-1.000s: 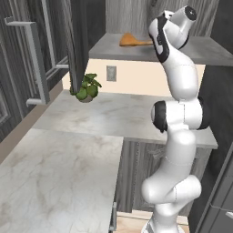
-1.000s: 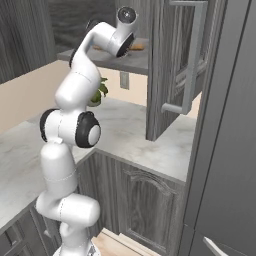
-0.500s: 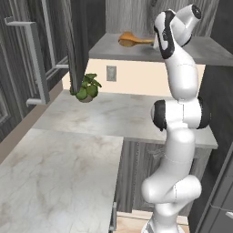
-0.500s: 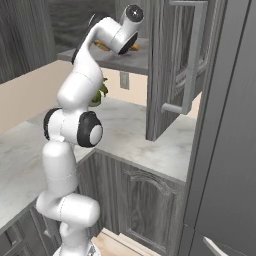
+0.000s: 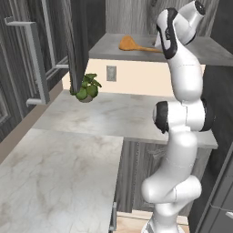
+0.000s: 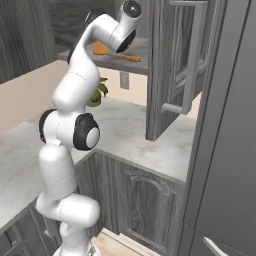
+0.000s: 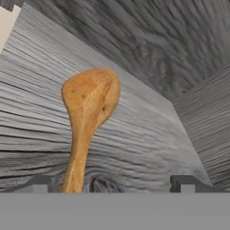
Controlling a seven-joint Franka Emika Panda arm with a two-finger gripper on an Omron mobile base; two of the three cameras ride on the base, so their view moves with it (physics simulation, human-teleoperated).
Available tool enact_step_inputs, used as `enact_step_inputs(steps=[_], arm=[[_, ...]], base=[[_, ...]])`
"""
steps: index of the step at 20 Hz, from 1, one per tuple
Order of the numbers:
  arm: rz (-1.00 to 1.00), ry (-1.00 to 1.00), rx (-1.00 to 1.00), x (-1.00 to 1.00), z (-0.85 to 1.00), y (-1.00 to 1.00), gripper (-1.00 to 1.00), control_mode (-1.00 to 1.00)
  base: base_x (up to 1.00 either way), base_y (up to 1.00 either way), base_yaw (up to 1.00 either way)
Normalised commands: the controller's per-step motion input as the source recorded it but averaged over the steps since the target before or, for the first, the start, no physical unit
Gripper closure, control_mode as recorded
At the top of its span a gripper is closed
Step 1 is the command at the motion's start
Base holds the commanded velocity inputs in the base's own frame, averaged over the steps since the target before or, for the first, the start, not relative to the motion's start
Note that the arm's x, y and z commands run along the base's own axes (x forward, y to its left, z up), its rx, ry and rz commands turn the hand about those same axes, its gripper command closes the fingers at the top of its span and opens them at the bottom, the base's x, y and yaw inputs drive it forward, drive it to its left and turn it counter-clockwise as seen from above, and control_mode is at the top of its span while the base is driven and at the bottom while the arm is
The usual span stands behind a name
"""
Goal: Organize the utensils by type. Pick up the wooden spoons from the counter and place them in the open cabinet. Then pick up the metallic utensils from the counter and place them in the open drawer.
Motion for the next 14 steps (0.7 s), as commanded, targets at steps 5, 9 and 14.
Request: enact_step_inputs(steps=[5,9,14], arm=[[-0.05,-0.02,0.0,-0.34,-0.08,0.14,-1.0,-1.0],[-0.11,-0.11,0.01,-0.68,-0.03,0.18,-1.0,-1.0],[-0.2,-0.2,0.0,-0.87,-0.11,0.18,-1.0,-1.0]], base=[[0.0,0.0,0.0],[0.0,0.0,0.0],[0.0,0.0,0.0]])
